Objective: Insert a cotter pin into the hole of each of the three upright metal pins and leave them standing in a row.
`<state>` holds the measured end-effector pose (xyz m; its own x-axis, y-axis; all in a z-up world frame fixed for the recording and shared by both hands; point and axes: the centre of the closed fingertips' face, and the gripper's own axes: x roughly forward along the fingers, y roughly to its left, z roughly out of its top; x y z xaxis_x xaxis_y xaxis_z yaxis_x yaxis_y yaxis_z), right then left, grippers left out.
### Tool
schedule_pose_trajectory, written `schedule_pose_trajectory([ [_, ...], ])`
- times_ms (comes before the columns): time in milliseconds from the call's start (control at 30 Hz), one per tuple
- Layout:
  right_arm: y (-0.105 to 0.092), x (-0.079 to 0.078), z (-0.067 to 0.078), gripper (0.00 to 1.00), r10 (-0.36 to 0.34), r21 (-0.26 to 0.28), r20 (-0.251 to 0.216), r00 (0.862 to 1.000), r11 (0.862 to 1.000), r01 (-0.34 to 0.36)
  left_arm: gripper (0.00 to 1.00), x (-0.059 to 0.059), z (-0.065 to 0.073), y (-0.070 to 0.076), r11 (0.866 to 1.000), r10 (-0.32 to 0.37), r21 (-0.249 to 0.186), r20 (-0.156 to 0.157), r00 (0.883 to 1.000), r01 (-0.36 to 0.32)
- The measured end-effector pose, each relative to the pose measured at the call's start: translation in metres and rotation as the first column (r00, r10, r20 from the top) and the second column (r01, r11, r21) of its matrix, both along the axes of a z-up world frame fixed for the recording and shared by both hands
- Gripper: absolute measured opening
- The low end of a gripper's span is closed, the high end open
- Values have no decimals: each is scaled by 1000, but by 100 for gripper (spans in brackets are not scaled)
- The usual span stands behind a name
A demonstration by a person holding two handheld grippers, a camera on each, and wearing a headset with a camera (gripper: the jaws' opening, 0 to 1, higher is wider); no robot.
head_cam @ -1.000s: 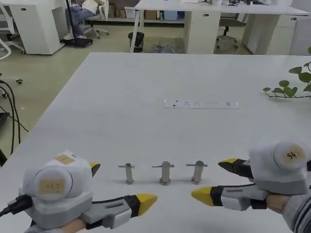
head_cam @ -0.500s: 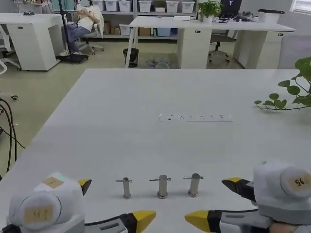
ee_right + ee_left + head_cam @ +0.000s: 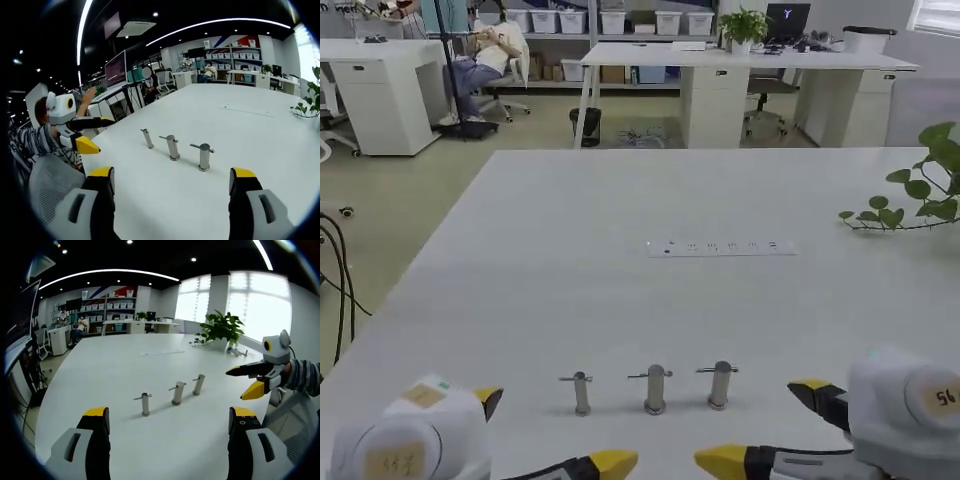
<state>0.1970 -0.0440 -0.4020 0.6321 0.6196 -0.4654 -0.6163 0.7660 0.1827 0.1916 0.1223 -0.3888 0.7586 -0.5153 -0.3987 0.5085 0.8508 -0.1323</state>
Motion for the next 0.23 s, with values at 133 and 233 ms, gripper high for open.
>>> schedule_pose_trajectory([
  [133,2,-1,-1,97,-9,20,-8,1000,1000,9,99,-1,-2,1,1000,1,2,-7,1000,-1],
  [233,4,-2,-1,97,-12,29,-9,1000,1000,12,99,0,-2,1,1000,2,1,-4,1000,-2],
])
